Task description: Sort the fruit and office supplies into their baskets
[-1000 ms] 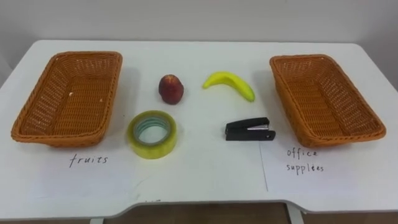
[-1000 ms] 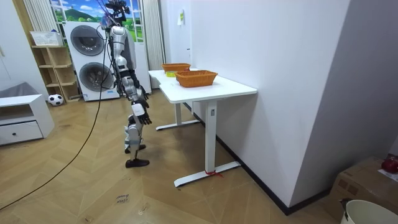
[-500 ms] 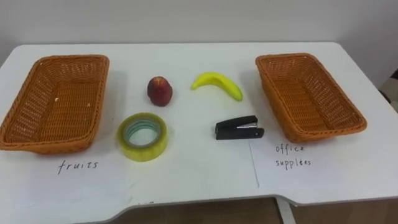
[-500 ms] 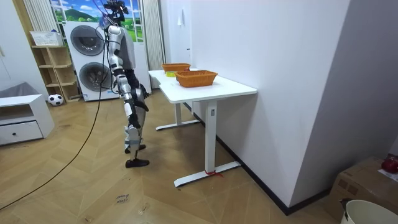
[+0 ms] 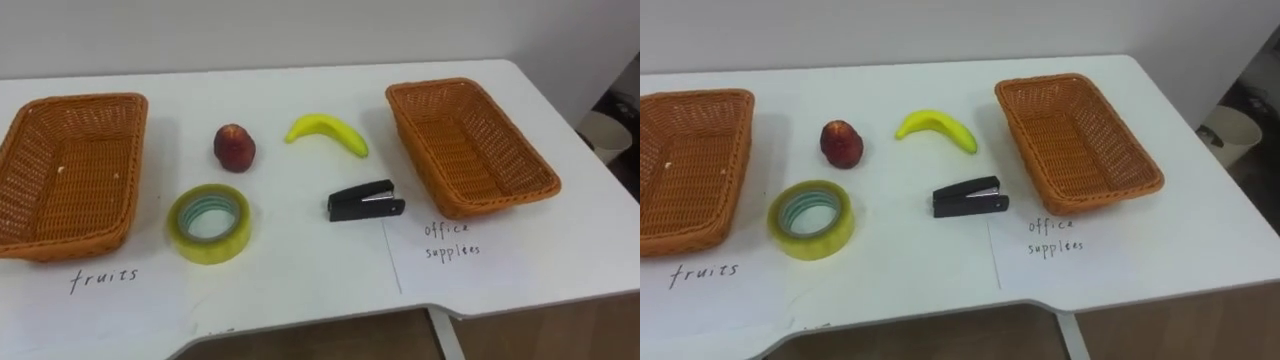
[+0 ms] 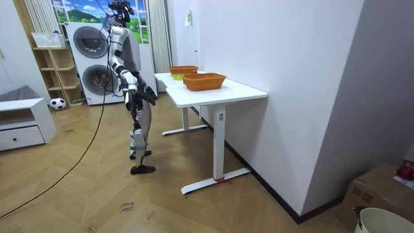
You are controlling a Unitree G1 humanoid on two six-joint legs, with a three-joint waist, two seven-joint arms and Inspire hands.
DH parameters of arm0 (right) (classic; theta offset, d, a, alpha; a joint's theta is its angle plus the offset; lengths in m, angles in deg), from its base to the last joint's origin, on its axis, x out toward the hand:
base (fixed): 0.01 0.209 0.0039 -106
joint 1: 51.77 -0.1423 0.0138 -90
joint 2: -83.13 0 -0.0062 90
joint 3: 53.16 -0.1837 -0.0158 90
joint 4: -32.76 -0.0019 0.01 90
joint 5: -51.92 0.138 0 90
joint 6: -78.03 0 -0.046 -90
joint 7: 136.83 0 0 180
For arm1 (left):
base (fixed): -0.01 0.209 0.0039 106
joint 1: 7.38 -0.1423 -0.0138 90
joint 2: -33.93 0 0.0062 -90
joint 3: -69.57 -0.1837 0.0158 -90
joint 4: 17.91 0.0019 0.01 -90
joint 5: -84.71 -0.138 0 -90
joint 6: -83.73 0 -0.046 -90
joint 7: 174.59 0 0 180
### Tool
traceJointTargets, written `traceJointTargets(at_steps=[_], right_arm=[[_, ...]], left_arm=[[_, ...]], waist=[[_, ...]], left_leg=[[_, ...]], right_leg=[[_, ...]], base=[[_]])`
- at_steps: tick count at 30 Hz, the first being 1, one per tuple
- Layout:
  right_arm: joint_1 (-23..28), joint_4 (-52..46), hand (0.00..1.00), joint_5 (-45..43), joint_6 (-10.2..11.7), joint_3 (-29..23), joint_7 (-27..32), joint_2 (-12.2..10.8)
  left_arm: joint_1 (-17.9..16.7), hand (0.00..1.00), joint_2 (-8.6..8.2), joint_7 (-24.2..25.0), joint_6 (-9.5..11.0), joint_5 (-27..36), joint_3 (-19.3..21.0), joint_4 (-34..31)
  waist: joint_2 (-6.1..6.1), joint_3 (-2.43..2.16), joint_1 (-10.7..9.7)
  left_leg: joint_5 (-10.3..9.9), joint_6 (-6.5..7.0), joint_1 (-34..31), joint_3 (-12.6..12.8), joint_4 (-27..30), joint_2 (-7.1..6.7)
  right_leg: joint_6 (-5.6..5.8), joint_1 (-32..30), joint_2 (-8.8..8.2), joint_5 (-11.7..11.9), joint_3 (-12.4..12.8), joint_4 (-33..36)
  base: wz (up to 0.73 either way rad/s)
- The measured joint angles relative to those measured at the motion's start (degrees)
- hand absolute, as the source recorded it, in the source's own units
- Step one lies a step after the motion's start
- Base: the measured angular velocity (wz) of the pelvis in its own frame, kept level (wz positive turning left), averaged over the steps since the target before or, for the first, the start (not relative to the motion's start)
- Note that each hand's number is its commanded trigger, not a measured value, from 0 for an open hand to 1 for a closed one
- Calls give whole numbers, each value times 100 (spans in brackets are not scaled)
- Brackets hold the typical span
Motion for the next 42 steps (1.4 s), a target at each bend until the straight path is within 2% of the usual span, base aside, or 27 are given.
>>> traceJointTargets(at_steps=[4,5,7,9,14,16,20,24,27,28,30,33,35,37,42], right_arm=[[-56,-630,0,-352,165,-3,798,61],[-69,-750,0,-417,179,-5,972,122],[-73,-1126,0,-417,214,-5,1217,168],[-75,-1416,0,-553,218,-18,1372,258],[-220,-2324,0,-1920,220,-62,1639,363],[-345,-2600,0,-2196,220,-90,1675,424],[-417,-3481,0,-2537,218,-111,1675,537],[-560,-3854,0,-3117,224,-80,1662,681],[-680,-4234,0,-3344,223,-75,1612,893],[-779,-4335,0,-3471,221,-72,1578,977],[-939,-4528,0,-3579,220,-64,1501,1105],[-1123,-4729,0,-3598,220,134,1343,1303],[-1168,-4872,0,-3594,211,270,1146,1327],[-1424,-4939,0,-3594,210,400,901,1336],[-1724,-5093,0,-3639,209,591,550,1344]], left_arm=[[-28,0,5,5,1,-10,-7,-4],[-81,0,5,5,-4,8,-13,-36],[-133,0,20,5,-4,8,-70,-123],[-180,0,39,7,-8,9,-109,-110],[-121,0,29,67,-125,-114,-122,-101],[-121,0,28,68,-167,-121,-121,-100],[-130,0,40,89,-194,-113,-120,-47],[-98,0,59,113,-193,-153,-140,59],[-19,0,61,116,-198,-241,-149,160],[-13,0,64,119,-198,-263,-135,157],[-11,0,64,119,-197,-261,-148,153],[49,0,87,105,-196,-223,-246,217],[96,0,89,61,-199,-228,-316,309],[95,0,88,55,-210,-267,-356,314],[40,0,89,55,-211,-279,-357,346]], waist=[[-18,0,18],[-47,-23,16],[-14,-15,11],[-29,29,-15],[-47,24,29],[-64,26,30],[-84,32,48],[-110,35,72],[-121,23,95],[-159,31,102],[-155,11,114],[-202,33,260],[-244,34,362],[-270,43,379],[-194,71,510]], left_leg=[[2,2,-113,-2,9,0],[2,2,-142,-2,9,0],[3,2,-176,-1,11,1],[4,2,-172,-10,21,5],[4,2,-171,-4,28,6],[4,2,-172,-4,27,6],[3,2,-160,-2,22,5],[3,2,-163,-3,24,6],[3,2,-223,-12,25,11],[4,2,-242,-23,28,16],[5,2,-240,-33,32,19],[6,1,-170,-27,34,30],[6,1,-160,-25,32,29],[6,2,-165,-28,33,27],[6,1,-128,-50,35,30]], right_leg=[[-2,-124,0,1,3,21],[-2,-153,0,1,2,26],[-2,-176,0,1,2,61],[-1,-178,-1,1,-6,110],[0,-194,-3,0,-46,111],[0,-205,-3,0,-45,113],[0,-194,1,0,-33,112],[0,-205,1,0,-51,130],[0,-265,-4,0,-132,144],[0,-283,-5,0,-181,155],[0,-277,-7,0,-224,158],[-2,-253,-12,1,-324,196],[-2,-253,-15,2,-328,197],[-4,-270,-21,3,-344,196],[-4,-173,-22,3,-392,184]], base=[[0],[0],[0],[0],[-1],[-5],[-1],[0],[0],[0],[0],[-4],[0],[0],[5]])
